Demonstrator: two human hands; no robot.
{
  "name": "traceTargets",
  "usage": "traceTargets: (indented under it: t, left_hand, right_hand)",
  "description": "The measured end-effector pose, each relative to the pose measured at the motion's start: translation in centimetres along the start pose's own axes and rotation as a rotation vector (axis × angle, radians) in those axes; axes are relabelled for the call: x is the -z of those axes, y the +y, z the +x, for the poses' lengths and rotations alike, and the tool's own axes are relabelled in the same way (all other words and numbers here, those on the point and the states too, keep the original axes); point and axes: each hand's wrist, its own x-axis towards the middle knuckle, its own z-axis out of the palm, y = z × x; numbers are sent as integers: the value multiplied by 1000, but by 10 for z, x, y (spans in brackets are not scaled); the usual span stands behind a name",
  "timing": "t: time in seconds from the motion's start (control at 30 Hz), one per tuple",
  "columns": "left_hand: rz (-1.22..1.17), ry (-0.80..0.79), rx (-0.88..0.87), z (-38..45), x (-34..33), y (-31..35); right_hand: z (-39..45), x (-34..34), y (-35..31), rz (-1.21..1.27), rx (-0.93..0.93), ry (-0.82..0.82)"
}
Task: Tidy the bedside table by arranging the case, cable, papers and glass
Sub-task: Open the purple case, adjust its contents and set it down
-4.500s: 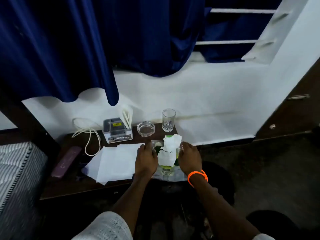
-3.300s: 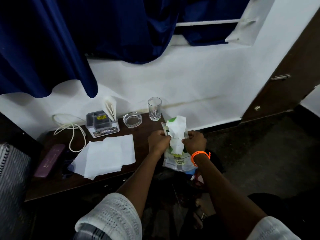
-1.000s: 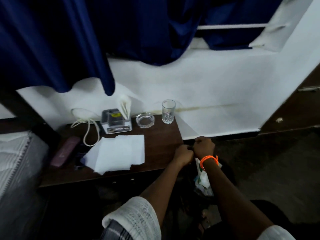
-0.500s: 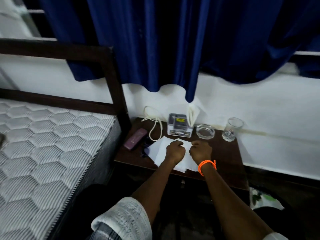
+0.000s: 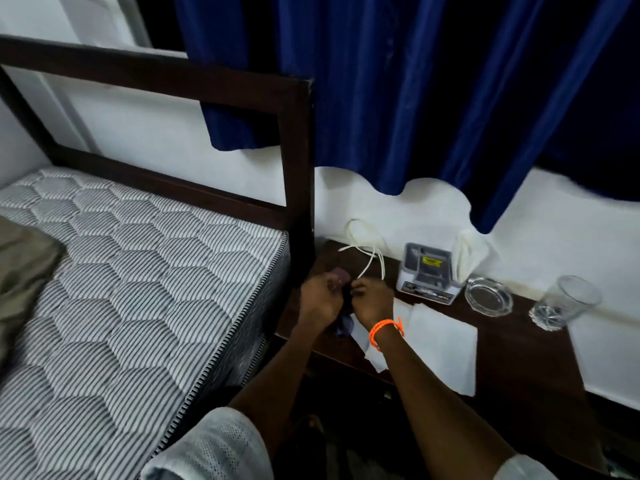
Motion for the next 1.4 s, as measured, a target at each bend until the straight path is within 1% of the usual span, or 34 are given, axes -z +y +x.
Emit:
traceTargets:
  t: [0.07,0.13,0.2,0.3,0.37,0.5,0.57,0.7,0.8,0.9,1.03,1.07,1.17,1.23,1.3,1.4]
  left_hand:
    - [88,51,-20,7,-1,-11]
    - [245,22,25,14,-4,-21]
    - [350,-34,43,19,-9,-28]
    - [369,-36,56,26,-15,-37]
    - [317,-43,92,30,-15,-42]
    - [101,-59,97,37,-7,-50]
    - [-8,-54,104,37,0,-49]
    - [-159,-64,109,38,19,-40]
    - [-298,-19,101,35,34,-28]
    - [-568,28,142,29,44,-16]
    - [-1034,64,214,16,50,1]
    - [-1131,50,225,11,50,4]
    - [-1353,-72,183,-1,48,11]
    - [-1420,-126,170,-8,46,14]
    - [-1412,-157,163,-14,43,17]
    - [-1409,-151,180,-19,36,24]
  right_hand:
    - [10,-10,-4,10,11,5]
    - [19,-19,-5,42,4,4]
    - [26,-25,-5,59,-15,-6]
    - [32,-33,-1,59,-12,-20]
    - [33,-35,1,74,-24,-23]
    - [34,-33,2,123,-63,-11]
    - [33,-26,0,149,-42,-18]
    - [30,-3,-3,42,207,-80]
    - [30,19,-11,15,320,-109]
    - [30,40,-23,17,369,-102]
    - [23,67,-38,101,378,-113]
    - [20,72,-42,126,379,-105]
    - [16,87,-50,147,391,-127]
    - [12,95,-56,85,435,-159]
    - [7,104,-59,16,473,-160]
    - [5,116,-66,-126,548,-161]
